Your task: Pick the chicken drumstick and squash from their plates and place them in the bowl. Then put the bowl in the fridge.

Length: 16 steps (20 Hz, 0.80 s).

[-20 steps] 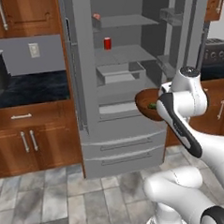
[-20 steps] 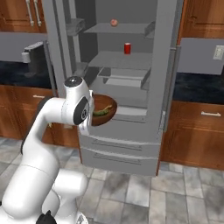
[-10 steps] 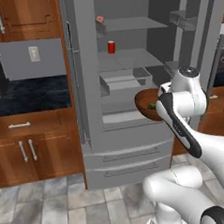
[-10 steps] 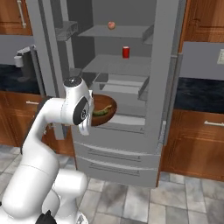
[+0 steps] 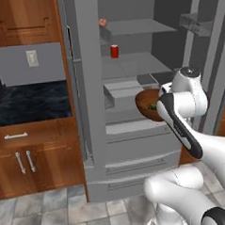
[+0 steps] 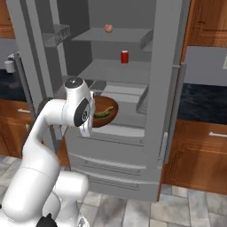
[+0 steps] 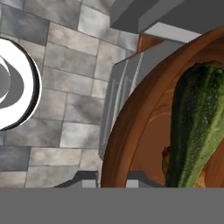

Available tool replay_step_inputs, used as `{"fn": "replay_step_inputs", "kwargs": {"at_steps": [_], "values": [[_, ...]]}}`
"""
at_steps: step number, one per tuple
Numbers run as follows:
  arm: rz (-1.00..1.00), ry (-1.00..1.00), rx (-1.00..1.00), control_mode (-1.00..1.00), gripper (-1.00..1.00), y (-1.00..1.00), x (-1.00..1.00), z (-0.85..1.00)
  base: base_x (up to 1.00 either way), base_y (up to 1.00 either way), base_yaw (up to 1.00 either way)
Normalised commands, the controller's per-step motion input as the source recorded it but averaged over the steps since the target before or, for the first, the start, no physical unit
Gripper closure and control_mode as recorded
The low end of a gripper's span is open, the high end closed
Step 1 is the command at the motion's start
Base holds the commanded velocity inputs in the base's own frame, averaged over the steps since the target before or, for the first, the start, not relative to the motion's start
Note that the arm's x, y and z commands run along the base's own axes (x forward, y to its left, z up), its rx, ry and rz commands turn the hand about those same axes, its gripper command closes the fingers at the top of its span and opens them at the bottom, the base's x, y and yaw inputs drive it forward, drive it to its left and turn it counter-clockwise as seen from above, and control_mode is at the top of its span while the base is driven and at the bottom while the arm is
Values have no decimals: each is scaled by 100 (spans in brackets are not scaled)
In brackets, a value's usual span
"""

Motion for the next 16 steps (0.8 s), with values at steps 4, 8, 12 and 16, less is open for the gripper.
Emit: {"fn": "replay_step_inputs", "kwargs": {"at_steps": [4, 8, 12, 16], "values": [[0, 0, 0, 100, 100, 0, 0, 0, 51, -29, 0], [0, 0, 0, 100, 100, 0, 0, 0, 51, -33, 0], [0, 0, 0, 100, 100, 0, 0, 0, 45, -40, -2], [0, 0, 0, 100, 100, 0, 0, 0, 33, -47, -2]]}}
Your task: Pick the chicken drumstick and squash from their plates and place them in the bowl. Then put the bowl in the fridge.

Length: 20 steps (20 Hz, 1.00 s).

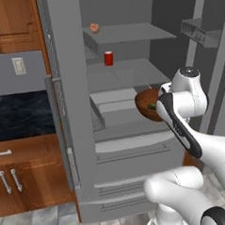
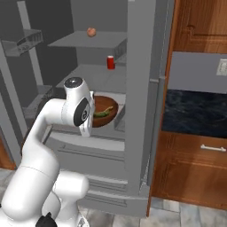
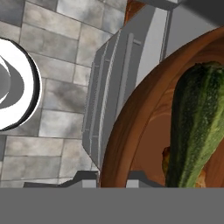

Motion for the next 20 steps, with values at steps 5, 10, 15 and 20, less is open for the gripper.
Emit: {"fn": "replay_step_inputs", "kwargs": {"at_steps": [5, 10, 15, 20], "values": [[0, 0, 0, 100, 100, 0, 0, 0, 30, -16, 0], [0, 0, 0, 100, 100, 0, 0, 0, 30, 1, 1], [0, 0, 0, 100, 100, 0, 0, 0, 22, 9, 0], [0, 0, 0, 100, 100, 0, 0, 0, 11, 25, 0]]}}
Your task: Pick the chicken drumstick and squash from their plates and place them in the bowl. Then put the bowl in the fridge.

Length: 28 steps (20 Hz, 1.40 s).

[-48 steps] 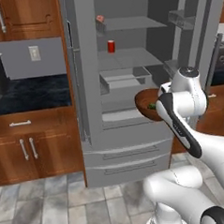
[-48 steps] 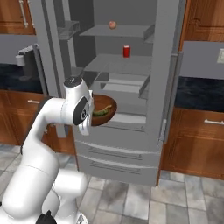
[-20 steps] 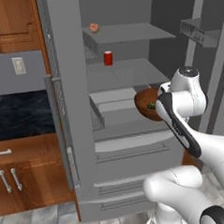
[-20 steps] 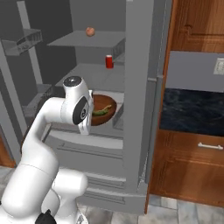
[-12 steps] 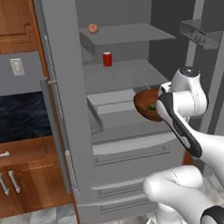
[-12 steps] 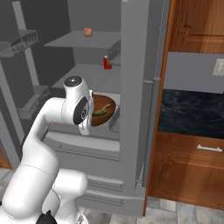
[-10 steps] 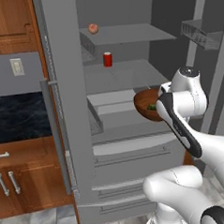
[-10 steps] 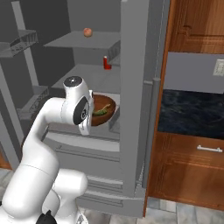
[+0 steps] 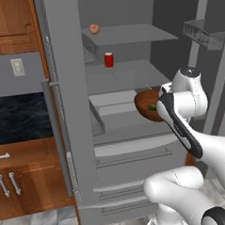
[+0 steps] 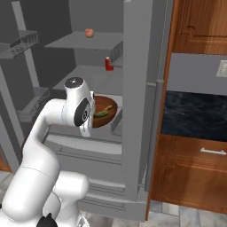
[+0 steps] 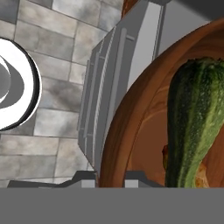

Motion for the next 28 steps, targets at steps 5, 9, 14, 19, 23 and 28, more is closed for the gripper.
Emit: {"fn": "replay_step_inputs", "kwargs": {"at_steps": [5, 9, 14, 19, 23, 28], "values": [[0, 0, 0, 100, 100, 0, 0, 0, 21, 25, 0], [0, 0, 0, 100, 100, 0, 0, 0, 32, 15, 0], [0, 0, 0, 100, 100, 0, 0, 0, 42, 13, 2], [0, 0, 0, 100, 100, 0, 0, 0, 45, 15, 1], [0, 0, 0, 100, 100, 0, 0, 0, 23, 4, 1], [0, 0, 0, 100, 100, 0, 0, 0, 1, 0, 0]]}}
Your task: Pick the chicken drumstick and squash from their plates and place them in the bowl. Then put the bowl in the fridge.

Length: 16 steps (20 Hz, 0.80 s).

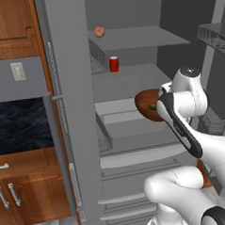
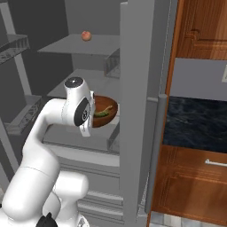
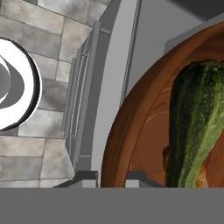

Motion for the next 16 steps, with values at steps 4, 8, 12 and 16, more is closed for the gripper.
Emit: {"fn": "replay_step_inputs", "kwargs": {"at_steps": [4, 8, 12, 16], "values": [[0, 0, 0, 100, 100, 0, 0, 0, 0, 0, 0], [0, 0, 0, 100, 100, 0, 0, 0, 0, 0, 0], [0, 0, 0, 100, 100, 0, 0, 0, 0, 0, 0], [0, 0, 0, -100, 100, 0, 0, 0, 0, 0, 0]]}}
